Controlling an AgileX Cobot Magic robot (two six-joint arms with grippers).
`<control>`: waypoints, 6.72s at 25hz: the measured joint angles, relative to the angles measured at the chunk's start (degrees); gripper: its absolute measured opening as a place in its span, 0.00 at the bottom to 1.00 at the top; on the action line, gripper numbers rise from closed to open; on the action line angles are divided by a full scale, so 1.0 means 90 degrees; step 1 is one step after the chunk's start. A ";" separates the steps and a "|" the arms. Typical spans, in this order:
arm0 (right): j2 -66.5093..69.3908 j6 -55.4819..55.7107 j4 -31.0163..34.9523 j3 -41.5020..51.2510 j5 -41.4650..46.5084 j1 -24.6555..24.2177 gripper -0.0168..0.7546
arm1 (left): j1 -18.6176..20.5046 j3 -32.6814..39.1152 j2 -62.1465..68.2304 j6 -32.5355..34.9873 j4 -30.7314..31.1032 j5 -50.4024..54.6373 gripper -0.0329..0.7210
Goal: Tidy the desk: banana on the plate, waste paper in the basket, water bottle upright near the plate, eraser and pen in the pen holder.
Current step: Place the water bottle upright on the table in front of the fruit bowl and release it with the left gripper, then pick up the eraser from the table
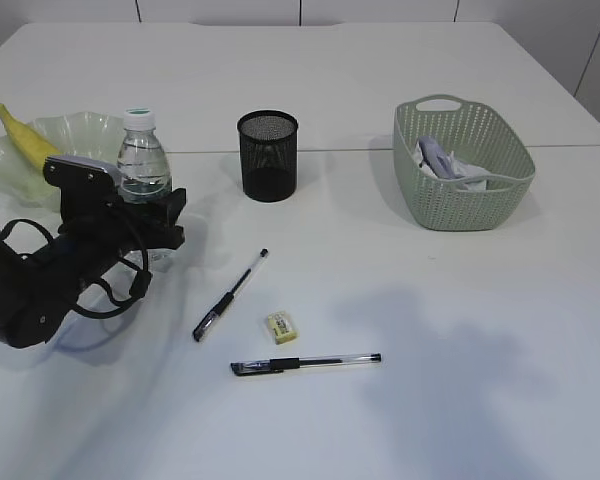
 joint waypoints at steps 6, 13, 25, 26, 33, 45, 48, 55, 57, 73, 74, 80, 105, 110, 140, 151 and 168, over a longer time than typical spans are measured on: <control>0.0000 0.0000 0.0000 0.0000 -0.0025 0.0000 0.66 | 0.0000 0.0028 0.0000 0.0000 0.0018 0.0083 0.70; 0.0000 0.0000 0.0000 0.0000 -0.0034 0.0000 0.66 | 0.0000 0.0263 0.0000 0.0187 -0.0104 0.0248 0.76; 0.0000 -0.0014 0.0000 0.0000 -0.0049 0.0000 0.66 | 0.0050 0.0272 0.0000 0.0242 -0.0954 0.0252 0.76; 0.0000 -0.0014 0.0000 0.0000 -0.0049 0.0000 0.66 | 0.0056 0.0272 0.0000 0.0242 -0.0979 0.0252 0.76; 0.0000 -0.0056 0.0000 0.0000 -0.0049 0.0000 0.66 | 0.0056 0.0272 0.0000 0.0242 -0.1016 0.0252 0.86; 0.0000 -0.0233 0.0000 0.0000 -0.0049 0.0000 0.66 | 0.0056 0.0323 -0.0069 0.0256 -0.0836 0.0263 0.96; 0.0000 -0.0250 0.0000 0.0000 -0.0052 0.0000 0.66 | 0.0056 0.0438 -0.0181 0.0335 -0.0870 0.0267 0.96; 0.0000 -0.0274 0.0000 0.0000 -0.0143 0.0000 0.66 | 0.0056 0.0853 -0.0296 0.0450 -0.0870 0.0306 0.96; 0.0000 -0.0274 0.0000 0.0000 -0.0143 0.0000 0.66 | 0.0056 0.0989 -0.0454 0.0473 -0.0870 0.0315 0.96; 0.0000 -0.0287 0.0000 0.0000 -0.0331 0.0000 0.66 | 0.0056 0.2853 -0.2068 0.0516 -0.0870 0.0315 0.94; 0.0000 -0.0287 0.0000 0.0000 -0.0331 0.0000 0.66 | 0.0056 0.2996 -0.2215 0.0516 -0.0870 0.0315 0.94; 0.0000 -0.0287 0.0000 0.0000 -0.0331 0.0000 0.66 | 0.0056 0.3528 -0.3446 0.0516 -0.0870 0.0330 0.92; 0.0000 -0.0298 0.0317 0.0000 -0.0629 0.0000 0.66 | 0.0056 0.3033 -0.8304 0.0505 -0.0921 0.7736 0.84; 0.0158 -0.0462 0.0423 0.0000 -0.0684 0.0000 0.66 | 0.0056 0.2006 -0.8674 0.0505 -0.1080 0.9870 0.82; 0.5710 -0.1519 0.1678 -0.3238 -0.0446 0.0761 0.65 | -0.0011 0.0643 -0.9791 0.0505 -0.1911 1.4556 0.80; 0.7514 -0.1327 0.1692 -0.4130 -0.0380 0.1220 0.65 | -0.0011 0.0643 -0.9791 0.0505 -0.1911 1.4591 0.80; 0.8430 0.0042 0.1595 -0.4444 -0.0629 0.1220 0.65 | -0.0011 0.0643 -0.9791 0.0505 -0.1911 1.4591 0.80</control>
